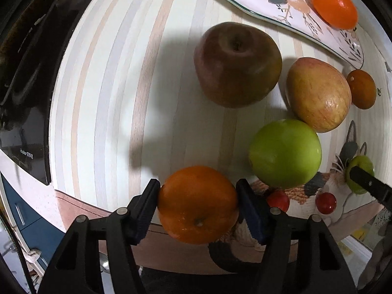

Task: Organize fruits
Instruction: 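Grasp another orange with the left tool while the right tool grasps a green apple, then carry the orange and green apple onto the plate and open both tools, then lift both open tools away from the plate back toward the fruits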

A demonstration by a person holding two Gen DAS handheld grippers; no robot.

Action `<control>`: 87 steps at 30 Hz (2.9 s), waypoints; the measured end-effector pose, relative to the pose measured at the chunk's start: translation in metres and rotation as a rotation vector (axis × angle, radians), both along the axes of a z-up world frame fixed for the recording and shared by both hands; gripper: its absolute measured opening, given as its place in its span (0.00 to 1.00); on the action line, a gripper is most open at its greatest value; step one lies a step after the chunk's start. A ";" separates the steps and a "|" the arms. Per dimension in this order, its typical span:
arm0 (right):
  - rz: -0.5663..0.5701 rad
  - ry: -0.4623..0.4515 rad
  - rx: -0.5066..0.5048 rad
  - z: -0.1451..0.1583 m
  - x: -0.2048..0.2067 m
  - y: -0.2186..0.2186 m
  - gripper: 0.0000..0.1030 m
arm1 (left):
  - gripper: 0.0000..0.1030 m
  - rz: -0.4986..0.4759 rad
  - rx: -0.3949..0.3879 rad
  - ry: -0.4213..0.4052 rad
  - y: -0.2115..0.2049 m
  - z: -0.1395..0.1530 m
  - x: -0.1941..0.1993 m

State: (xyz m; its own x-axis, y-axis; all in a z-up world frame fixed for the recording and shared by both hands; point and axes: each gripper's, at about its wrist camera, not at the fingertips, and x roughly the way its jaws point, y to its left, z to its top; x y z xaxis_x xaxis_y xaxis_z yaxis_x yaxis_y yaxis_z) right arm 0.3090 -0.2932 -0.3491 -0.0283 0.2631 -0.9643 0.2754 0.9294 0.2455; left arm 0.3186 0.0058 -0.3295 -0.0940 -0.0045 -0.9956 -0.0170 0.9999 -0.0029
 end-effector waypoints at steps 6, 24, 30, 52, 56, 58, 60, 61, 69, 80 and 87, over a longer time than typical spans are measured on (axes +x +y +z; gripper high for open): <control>0.007 0.005 0.003 -0.002 0.006 0.002 0.65 | 0.61 -0.020 0.000 0.019 -0.005 -0.010 0.015; 0.017 -0.174 0.012 0.068 0.020 0.023 0.63 | 0.59 -0.034 -0.091 -0.219 -0.021 0.098 0.025; 0.046 -0.269 0.010 0.100 0.083 0.031 0.63 | 0.60 -0.044 -0.109 -0.303 -0.034 0.130 0.089; 0.132 -0.213 -0.130 0.029 0.189 0.040 0.72 | 0.61 -0.020 -0.014 -0.087 -0.034 0.023 0.205; 0.134 -0.224 -0.152 0.039 0.188 0.036 0.92 | 0.71 0.011 -0.045 -0.112 -0.025 0.029 0.203; 0.127 -0.225 -0.153 0.046 0.181 0.032 0.92 | 0.83 0.015 -0.052 -0.134 -0.022 0.036 0.203; 0.122 -0.222 -0.150 0.050 0.177 0.032 0.93 | 0.86 0.016 -0.048 -0.158 -0.019 0.045 0.201; 0.124 -0.222 -0.146 0.054 0.174 0.031 0.93 | 0.86 0.017 -0.048 -0.167 -0.017 0.049 0.199; 0.135 -0.258 -0.198 0.083 0.149 0.040 0.93 | 0.86 0.012 -0.035 -0.232 -0.013 0.083 0.169; 0.130 -0.366 -0.223 0.144 0.103 0.045 0.93 | 0.86 -0.008 -0.021 -0.370 -0.014 0.132 0.104; 0.121 -0.429 -0.217 0.183 0.069 0.045 0.93 | 0.86 -0.042 -0.013 -0.472 -0.018 0.174 0.062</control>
State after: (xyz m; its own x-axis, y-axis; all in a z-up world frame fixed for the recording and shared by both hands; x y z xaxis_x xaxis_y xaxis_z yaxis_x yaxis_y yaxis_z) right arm 0.3782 -0.2477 -0.1663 0.3655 0.0747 -0.9278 0.0786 0.9907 0.1107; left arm 0.3807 -0.0118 -0.1553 0.3688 -0.0228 -0.9292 0.0295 0.9995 -0.0129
